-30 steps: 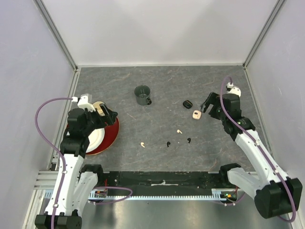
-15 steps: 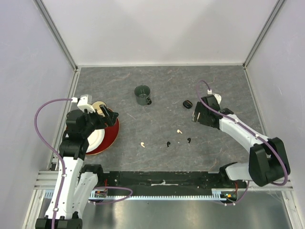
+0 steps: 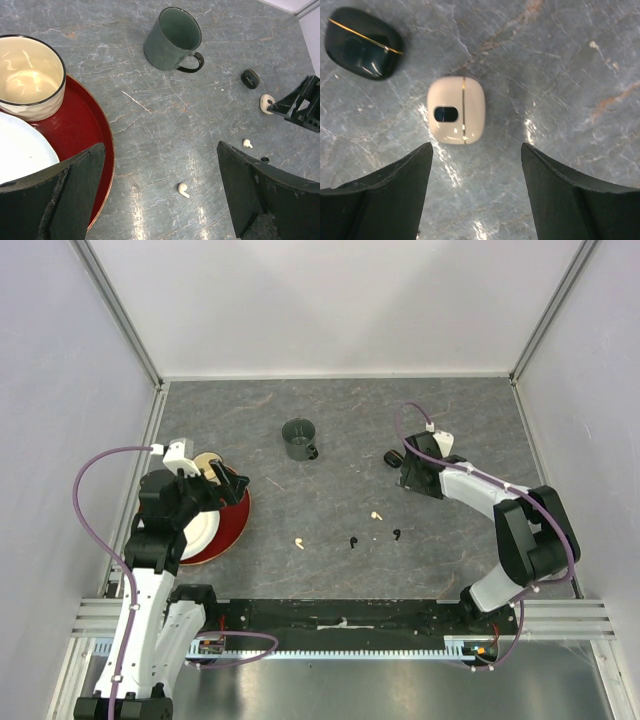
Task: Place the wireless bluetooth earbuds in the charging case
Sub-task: Pick up the charging case at the center of the board.
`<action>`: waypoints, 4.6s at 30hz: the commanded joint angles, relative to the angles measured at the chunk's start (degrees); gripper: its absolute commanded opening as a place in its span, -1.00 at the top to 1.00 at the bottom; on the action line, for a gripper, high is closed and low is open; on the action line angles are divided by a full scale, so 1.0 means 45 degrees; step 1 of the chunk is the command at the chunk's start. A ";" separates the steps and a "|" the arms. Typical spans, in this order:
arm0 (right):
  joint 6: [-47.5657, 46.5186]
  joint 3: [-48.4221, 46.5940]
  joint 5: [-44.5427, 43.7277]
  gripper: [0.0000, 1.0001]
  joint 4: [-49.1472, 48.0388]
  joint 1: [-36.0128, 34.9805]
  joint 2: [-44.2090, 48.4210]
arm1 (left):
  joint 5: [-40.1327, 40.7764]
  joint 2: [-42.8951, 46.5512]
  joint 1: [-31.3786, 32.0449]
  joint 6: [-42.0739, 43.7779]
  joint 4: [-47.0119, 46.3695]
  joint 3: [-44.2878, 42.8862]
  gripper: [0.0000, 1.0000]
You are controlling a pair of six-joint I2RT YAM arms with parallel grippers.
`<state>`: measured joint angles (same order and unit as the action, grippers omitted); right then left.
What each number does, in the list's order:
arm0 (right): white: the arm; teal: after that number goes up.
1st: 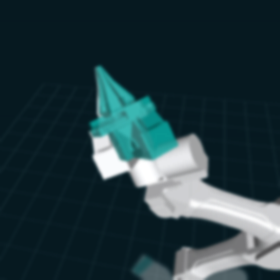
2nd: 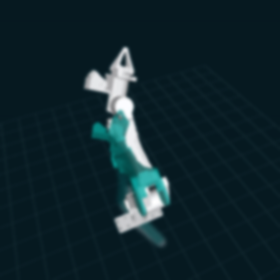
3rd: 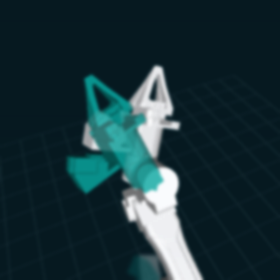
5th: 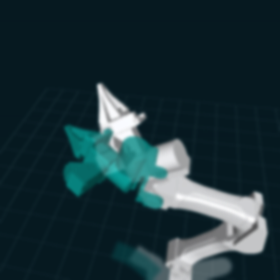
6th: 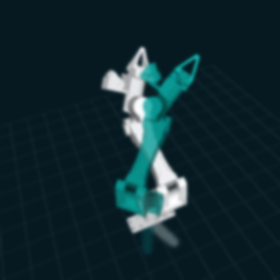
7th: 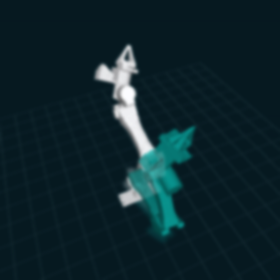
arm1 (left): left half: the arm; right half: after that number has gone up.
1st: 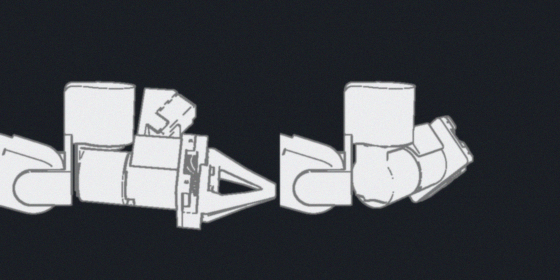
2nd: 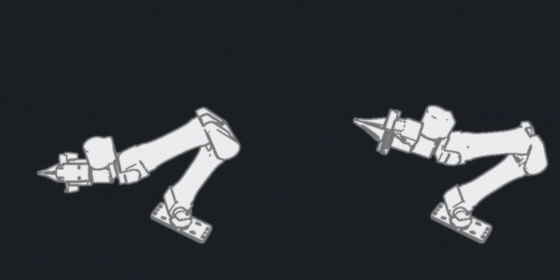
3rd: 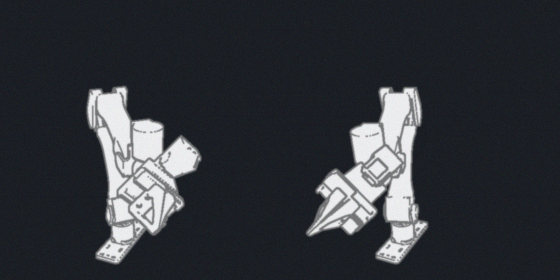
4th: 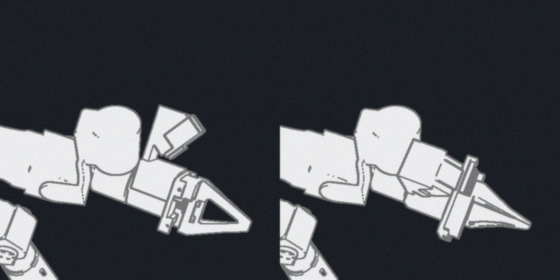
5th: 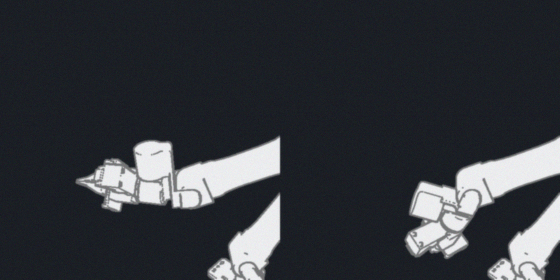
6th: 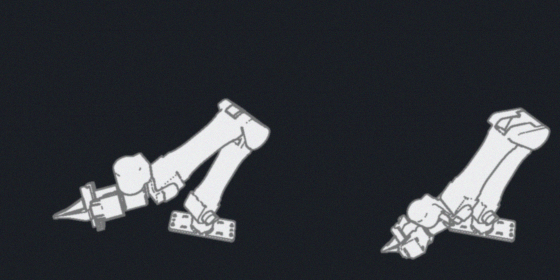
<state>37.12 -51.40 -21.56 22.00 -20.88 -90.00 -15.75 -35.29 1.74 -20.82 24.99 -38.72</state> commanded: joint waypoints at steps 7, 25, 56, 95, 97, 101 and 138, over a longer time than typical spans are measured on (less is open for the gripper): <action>0.0656 -0.1254 -0.0345 -0.54 -0.0885 -0.0047 -0.1621 | -0.0543 -0.0029 -0.0015 0.0154 -0.0203 0.0030 -1.00; -0.0689 -0.1215 -0.0580 -0.29 -0.1197 -0.0047 -0.1974 | -0.0680 -0.0068 -0.0015 0.0173 -0.0222 0.0030 -1.00; -0.1707 0.0034 0.0241 0.01 -0.1744 -0.0007 -0.1252 | -0.1207 0.0420 -0.0015 -0.0080 -0.0807 0.0245 -1.00; -1.1589 -0.0415 0.2643 1.00 -0.2777 -0.8112 0.6600 | -0.6814 -0.5653 0.4807 -0.0862 -0.1667 -0.3310 -0.99; -1.1784 -0.0298 0.2721 1.00 -0.2935 -0.8308 0.6698 | -0.6716 -0.6043 0.5238 -0.0920 -0.1745 -0.3368 -0.97; -1.1960 -0.0258 0.3033 1.00 -0.2955 -0.8562 0.6776 | -0.6442 -0.6084 0.5571 -0.1115 -0.2155 -0.3349 -0.96; -1.1551 -0.0004 0.3405 1.00 -0.3502 -0.9168 0.6679 | -0.7651 -0.6826 0.6352 -0.2112 -0.4148 -0.2996 -0.29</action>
<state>-15.18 -51.70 -6.11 9.50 -61.78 -60.05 -46.65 -64.97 30.04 -30.00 7.60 -51.64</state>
